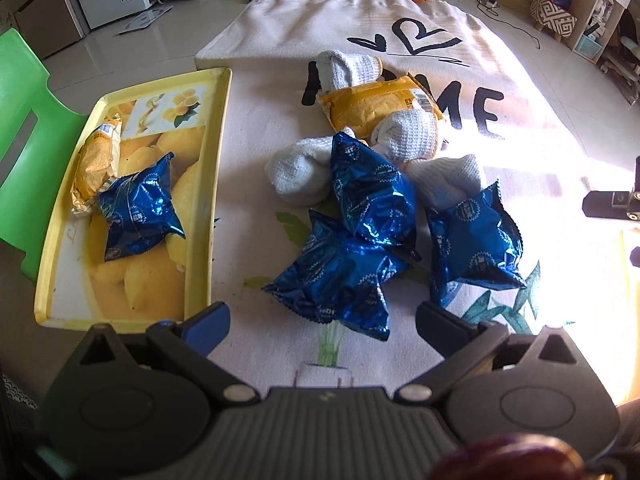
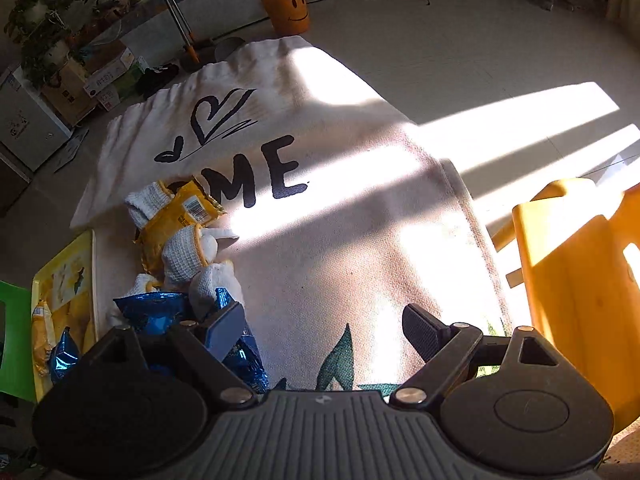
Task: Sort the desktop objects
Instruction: 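Lower the left tool onto a blue foil pack while the right tool lowers onto a white glove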
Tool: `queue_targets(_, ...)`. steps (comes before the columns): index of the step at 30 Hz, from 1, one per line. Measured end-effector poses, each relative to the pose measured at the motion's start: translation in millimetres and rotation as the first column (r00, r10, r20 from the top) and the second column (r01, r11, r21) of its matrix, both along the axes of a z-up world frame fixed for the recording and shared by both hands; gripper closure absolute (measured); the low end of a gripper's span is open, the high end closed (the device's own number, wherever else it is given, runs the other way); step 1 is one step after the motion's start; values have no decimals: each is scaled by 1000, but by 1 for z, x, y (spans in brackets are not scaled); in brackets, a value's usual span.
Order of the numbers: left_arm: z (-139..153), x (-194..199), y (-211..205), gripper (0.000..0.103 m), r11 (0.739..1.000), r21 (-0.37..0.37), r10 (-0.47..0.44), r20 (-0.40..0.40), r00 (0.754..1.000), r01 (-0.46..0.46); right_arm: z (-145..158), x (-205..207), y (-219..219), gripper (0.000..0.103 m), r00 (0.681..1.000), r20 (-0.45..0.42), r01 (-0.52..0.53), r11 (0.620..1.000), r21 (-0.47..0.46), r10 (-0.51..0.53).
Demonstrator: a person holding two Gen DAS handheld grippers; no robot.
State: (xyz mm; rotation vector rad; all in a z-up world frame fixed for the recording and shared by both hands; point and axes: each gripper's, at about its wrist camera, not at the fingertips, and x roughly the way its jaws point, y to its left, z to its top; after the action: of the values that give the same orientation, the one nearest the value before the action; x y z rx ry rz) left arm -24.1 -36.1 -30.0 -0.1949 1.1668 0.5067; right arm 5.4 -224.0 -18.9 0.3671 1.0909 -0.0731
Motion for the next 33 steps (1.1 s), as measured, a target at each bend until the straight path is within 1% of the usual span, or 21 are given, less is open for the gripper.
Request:
queue_targets(4, 0, -8, 2, 1, 1000, 14, 26, 8, 1000, -27, -15, -5, 11, 16, 998, -32, -44, 998, 41, 46)
queue_targets(8, -4, -7, 3, 1, 998, 43, 38, 13, 999, -39, -27, 0, 19, 16, 996, -36, -78, 990, 116, 82)
queue_targets(16, -15, 10, 9, 1, 997, 64, 51, 34, 998, -53, -41, 18, 24, 16, 997, -14, -66, 973, 219, 71)
queue_targets(21, -29, 19, 17, 1, 996, 56, 75, 29, 997, -77, -44, 34, 37, 16, 995, 33, -95, 975, 202, 91)
queue_targets(24, -35, 23, 19, 1, 996, 54, 72, 25, 997, -74, -50, 42, 43, 16, 994, 31, -105, 972, 208, 101)
queue_targets(27, -38, 27, 20, 1, 997, 38, 67, 36, 997, -68, -57, 51, 49, 17, 994, 26, -108, 978, 180, 105)
queue_targets(30, -44, 32, 17, 1, 997, 54, 51, 21, 998, -52, -62, 58, 54, 17, 993, 37, -119, 981, 154, 115)
queue_targets(32, -48, 33, 17, 1, 998, 38, 42, 21, 999, -43, -66, 61, 57, 19, 992, 37, -123, 981, 148, 119)
queue_targets(33, -50, 33, 17, 1, 999, 24, 39, 18, 999, -40, -68, 63, 58, 21, 992, 36, -124, 981, 150, 120)
